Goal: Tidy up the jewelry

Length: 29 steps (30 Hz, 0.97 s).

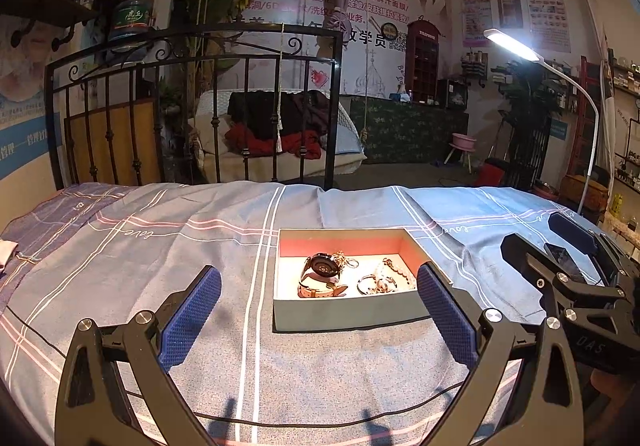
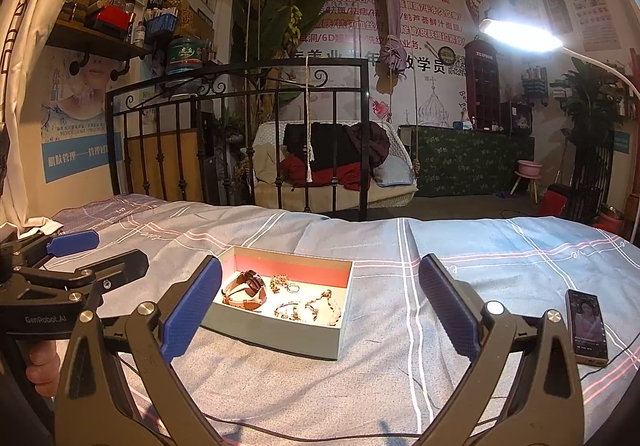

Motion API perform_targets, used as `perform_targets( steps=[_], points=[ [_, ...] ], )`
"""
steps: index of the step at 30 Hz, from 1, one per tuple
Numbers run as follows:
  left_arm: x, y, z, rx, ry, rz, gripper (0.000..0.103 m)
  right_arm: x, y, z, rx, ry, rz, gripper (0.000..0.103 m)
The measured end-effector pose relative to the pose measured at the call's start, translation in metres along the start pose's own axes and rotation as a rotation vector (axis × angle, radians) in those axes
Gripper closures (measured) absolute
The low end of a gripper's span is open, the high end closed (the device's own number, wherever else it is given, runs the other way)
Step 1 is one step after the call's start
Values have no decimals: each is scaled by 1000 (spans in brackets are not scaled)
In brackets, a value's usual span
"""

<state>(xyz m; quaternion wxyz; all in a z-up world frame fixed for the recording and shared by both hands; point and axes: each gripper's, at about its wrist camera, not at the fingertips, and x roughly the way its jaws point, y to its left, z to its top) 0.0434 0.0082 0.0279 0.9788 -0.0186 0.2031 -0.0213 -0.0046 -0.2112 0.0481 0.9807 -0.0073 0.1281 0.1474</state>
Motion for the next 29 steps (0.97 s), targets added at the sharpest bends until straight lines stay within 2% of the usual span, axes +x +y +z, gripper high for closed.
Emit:
perform_targets(
  steps=[14,24,29],
  points=[
    [-2,-4,-1,8,-5,-1,7,-1,0,1,3,-2,1,6],
    [1,1,-2,-12,28,0,7,-2,0,2,2,2,1,6],
    [-1,2,-2,-8,14,-4,7,-3,0,3,6,2,1,6]
  ],
)
